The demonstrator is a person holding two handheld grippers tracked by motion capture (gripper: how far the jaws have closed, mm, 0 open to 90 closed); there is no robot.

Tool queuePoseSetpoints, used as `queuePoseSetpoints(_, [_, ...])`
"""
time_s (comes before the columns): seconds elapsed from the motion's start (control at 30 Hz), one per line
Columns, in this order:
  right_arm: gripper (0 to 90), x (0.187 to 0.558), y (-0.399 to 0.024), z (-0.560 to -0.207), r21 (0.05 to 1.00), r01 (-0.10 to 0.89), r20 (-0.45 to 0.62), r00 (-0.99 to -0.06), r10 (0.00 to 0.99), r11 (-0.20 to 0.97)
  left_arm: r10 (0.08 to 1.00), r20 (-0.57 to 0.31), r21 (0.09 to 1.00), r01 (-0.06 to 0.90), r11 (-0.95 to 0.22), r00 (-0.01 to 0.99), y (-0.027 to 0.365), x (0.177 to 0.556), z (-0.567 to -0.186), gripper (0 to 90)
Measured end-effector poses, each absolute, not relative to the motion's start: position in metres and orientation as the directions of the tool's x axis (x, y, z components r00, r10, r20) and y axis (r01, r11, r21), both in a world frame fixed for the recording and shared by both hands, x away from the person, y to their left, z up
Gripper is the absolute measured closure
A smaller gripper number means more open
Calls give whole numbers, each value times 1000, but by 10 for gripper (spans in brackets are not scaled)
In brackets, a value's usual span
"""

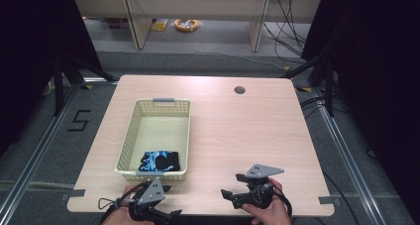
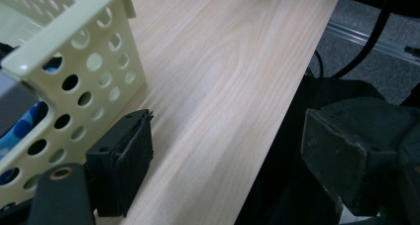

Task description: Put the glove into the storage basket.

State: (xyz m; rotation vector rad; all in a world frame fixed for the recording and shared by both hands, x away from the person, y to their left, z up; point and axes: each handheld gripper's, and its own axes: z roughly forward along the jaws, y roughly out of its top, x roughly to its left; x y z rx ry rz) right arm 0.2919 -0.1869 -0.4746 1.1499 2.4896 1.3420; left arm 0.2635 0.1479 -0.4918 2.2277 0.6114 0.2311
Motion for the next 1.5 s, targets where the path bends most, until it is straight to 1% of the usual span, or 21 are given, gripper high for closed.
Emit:
queuePoseSetpoints(0.03, [212, 289, -186, -476, 745, 590, 282, -701, 655, 312, 500, -19, 741, 347, -574, 866, 148, 263, -492, 196])
queuePoseSetpoints(0.07, [210, 290, -188, -477, 743, 581, 266, -711, 651, 331, 492, -13, 745, 337, -576, 871, 149, 263, -493, 196])
queuePoseSetpoints(0.13, [205, 289, -189, -478, 741, 578, 263, -716, 646, 340, 495, -38, 741, 357, -569, 868, 148, 262, -496, 196])
queuePoseSetpoints(0.23, [195, 285, -190, -481, 738, 586, 265, -708, 655, 335, 491, -10, 735, 339, -588, 871, 150, 262, -498, 192])
queuePoseSetpoints(0.27, [185, 285, -191, -482, 742, 576, 255, -716, 650, 343, 486, -17, 733, 342, -588, 874, 150, 263, -499, 190])
queuePoseSetpoints(0.3, [178, 282, -190, -482, 729, 595, 265, -702, 661, 339, 501, -27, 732, 358, -580, 865, 150, 262, -500, 187])
queuePoseSetpoints(0.33, [177, 283, -191, -483, 738, 576, 248, -716, 652, 351, 504, -19, 728, 358, -586, 863, 151, 262, -501, 184])
queuePoseSetpoints(0.37, [175, 280, -190, -483, 721, 604, 274, -700, 660, 341, 503, -27, 729, 361, -581, 864, 151, 262, -502, 182])
queuePoseSetpoints(0.4, [172, 281, -192, -484, 737, 571, 228, -714, 662, 363, 503, -32, 723, 367, -585, 864, 151, 261, -503, 179])
queuePoseSetpoints(0.5, [169, 278, -193, -485, 732, 568, 218, -719, 660, 376, 503, -28, 721, 366, -588, 864, 151, 261, -506, 171])
queuePoseSetpoints(0.53, [168, 275, -192, -485, 726, 588, 238, -702, 671, 357, 503, -12, 720, 356, -596, 864, 152, 260, -505, 170])
queuePoseSetpoints(0.57, [168, 277, -194, -486, 732, 565, 208, -717, 665, 380, 506, -2, 718, 354, -600, 863, 152, 260, -506, 165])
queuePoseSetpoints(0.7, [168, 273, -195, -488, 726, 568, 207, -718, 665, 388, 501, -12, 718, 356, -598, 865, 154, 257, -507, 156])
queuePoseSetpoints(0.83, [168, 270, -196, -490, 716, 568, 205, -726, 656, 405, 500, 10, 720, 341, -604, 866, 156, 255, -507, 156])
queuePoseSetpoints(0.87, [168, 269, -196, -491, 721, 556, 190, -732, 654, 413, 513, -4, 720, 359, -594, 858, 155, 254, -507, 156])
queuePoseSetpoints(0.9, [168, 266, -195, -491, 711, 582, 207, -710, 673, 395, 510, -1, 718, 356, -598, 860, 155, 253, -508, 157])
queuePoseSetpoints(0.93, [168, 268, -196, -492, 716, 560, 195, -734, 651, 417, 510, -1, 716, 356, -600, 860, 155, 253, -508, 157])
queuePoseSetpoints(1.2, [169, 264, -194, -494, 696, 579, 196, -722, 664, 424, 513, -2, 715, 359, -599, 859, 156, 254, -509, 158])
queuePoseSetpoints(1.4, [169, 266, -196, -494, 704, 562, 174, -730, 661, 435, 511, -4, 717, 359, -598, 859, 156, 255, -509, 159])
queuePoseSetpoints(1.43, [169, 266, -196, -494, 704, 561, 175, -731, 660, 435, 511, -21, 717, 369, -591, 859, 155, 255, -510, 159])
queuePoseSetpoints(1.5, [169, 266, -196, -495, 708, 559, 176, -732, 658, 432, 508, -10, 707, 366, -606, 861, 156, 256, -510, 158])
